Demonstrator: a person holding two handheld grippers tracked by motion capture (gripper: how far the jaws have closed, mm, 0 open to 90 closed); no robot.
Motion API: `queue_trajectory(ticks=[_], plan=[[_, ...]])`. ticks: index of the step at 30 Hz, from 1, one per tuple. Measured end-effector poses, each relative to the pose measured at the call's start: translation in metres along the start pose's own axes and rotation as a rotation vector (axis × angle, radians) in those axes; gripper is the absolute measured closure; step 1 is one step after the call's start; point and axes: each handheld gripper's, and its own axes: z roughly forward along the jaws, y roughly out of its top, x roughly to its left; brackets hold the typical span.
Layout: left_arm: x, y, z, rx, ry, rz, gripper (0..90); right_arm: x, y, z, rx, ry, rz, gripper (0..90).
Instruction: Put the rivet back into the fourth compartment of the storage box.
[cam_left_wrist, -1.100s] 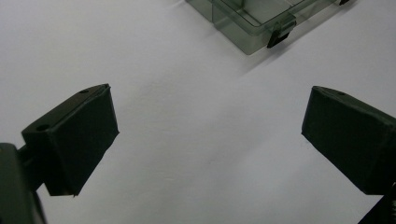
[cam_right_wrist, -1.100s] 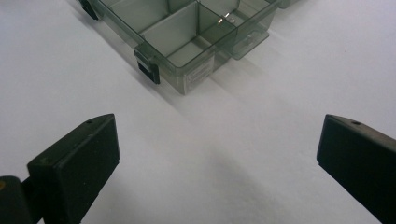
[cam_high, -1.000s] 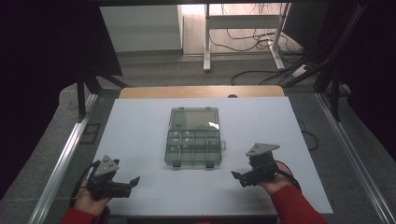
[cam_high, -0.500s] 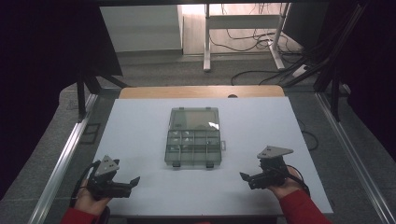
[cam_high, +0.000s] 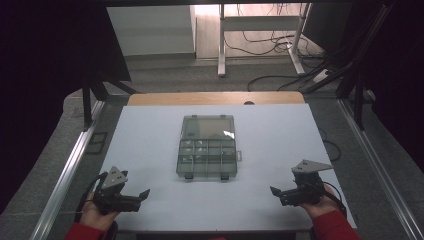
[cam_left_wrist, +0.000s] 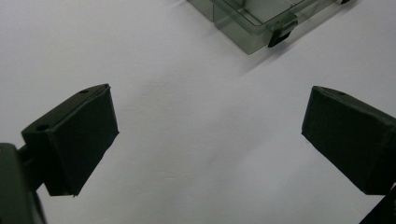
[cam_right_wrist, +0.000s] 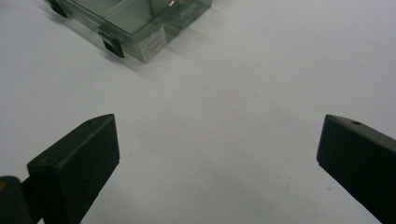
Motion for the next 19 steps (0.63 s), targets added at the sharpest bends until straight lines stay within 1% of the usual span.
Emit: queue_trajectory(ticks=[7,8,10,13,15,19], plan=[[0.000,0.000,0.000,0.000,0.000,0.001,3.9,-0.008,-0.010,-0.011,-0.003,-0.032,0.025,0.2],[0.000,0.000,0.000,0.000,0.001,0.001,3.9,-0.011,-0.012,-0.015,-0.023,-0.038,0.042,0.2],[0.000,0.000,0.000,0.000,0.001,0.002,3.9,-0.012,-0.013,-0.017,-0.022,-0.045,0.045,0.2],[0.000,0.000,0.000,0.001,0.001,0.000,3.9,-0.016,-0.014,-0.019,-0.030,-0.043,0.078,0.2],[0.000,0.000,0.000,-0.001,0.001,0.001,3.9,-0.016,-0.014,-0.019,-0.028,-0.043,0.078,0.2],[0.000,0.001,0.001,0.001,-0.001,0.002,3.9,-0.015,-0.014,-0.017,-0.011,-0.046,0.060,0.2]])
